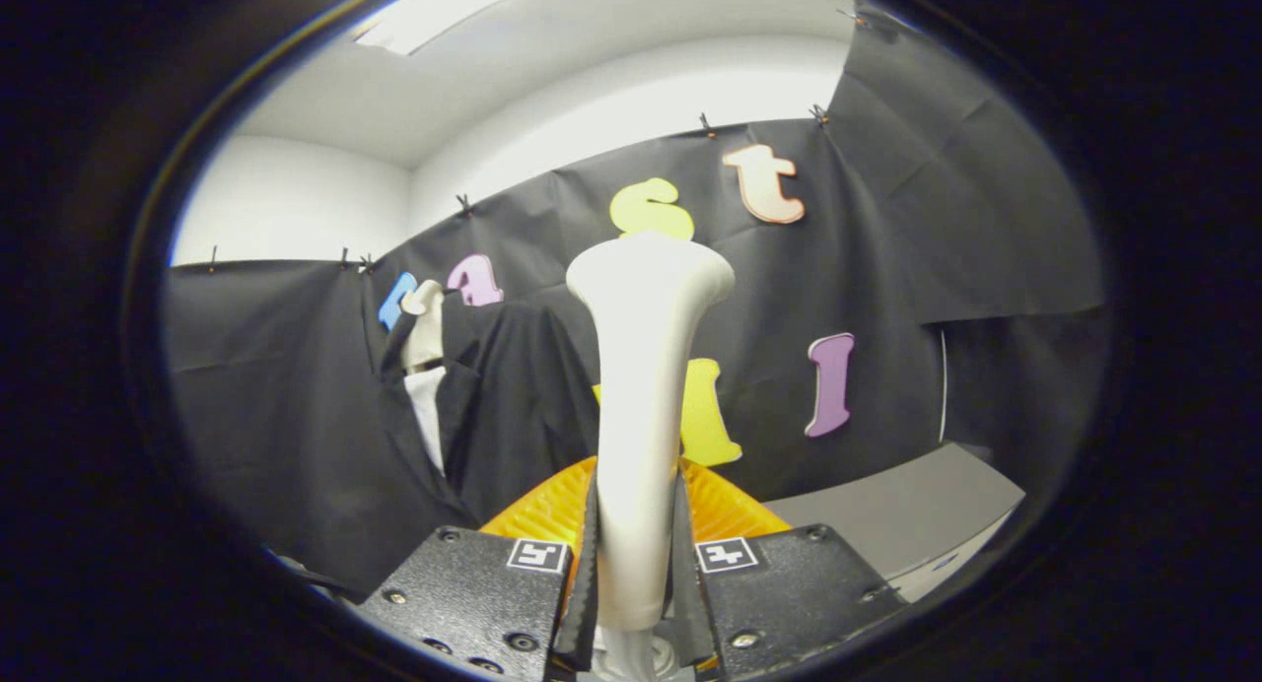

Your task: Iron the clothes twice with a garment steamer, once on the left side and once on the right side.

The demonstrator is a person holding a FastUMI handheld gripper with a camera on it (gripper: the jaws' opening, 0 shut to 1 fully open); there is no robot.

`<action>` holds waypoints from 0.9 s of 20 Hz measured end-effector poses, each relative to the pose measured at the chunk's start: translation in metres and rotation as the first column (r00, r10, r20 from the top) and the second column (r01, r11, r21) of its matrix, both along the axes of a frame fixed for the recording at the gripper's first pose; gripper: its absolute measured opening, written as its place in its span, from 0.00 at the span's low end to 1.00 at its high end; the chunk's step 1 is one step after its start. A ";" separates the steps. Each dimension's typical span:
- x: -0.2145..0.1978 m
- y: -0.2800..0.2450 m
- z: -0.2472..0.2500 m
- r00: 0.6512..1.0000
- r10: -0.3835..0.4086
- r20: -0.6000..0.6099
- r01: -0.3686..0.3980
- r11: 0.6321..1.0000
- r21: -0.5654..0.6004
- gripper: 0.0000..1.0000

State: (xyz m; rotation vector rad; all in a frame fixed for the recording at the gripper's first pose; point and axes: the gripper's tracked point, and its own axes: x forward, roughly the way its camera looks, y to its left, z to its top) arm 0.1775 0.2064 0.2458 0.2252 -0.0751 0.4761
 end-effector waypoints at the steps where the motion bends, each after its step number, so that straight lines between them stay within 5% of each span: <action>1: -0.006 0.017 0.004 1.000 0.014 0.006 -0.014 1.000 -0.004 0.34; 11: -0.014 0.153 0.026 0.996 0.084 0.030 -0.081 0.993 -0.089 0.34; 18: 0.000 0.186 0.005 0.996 0.090 -0.022 -0.093 0.983 -0.161 0.34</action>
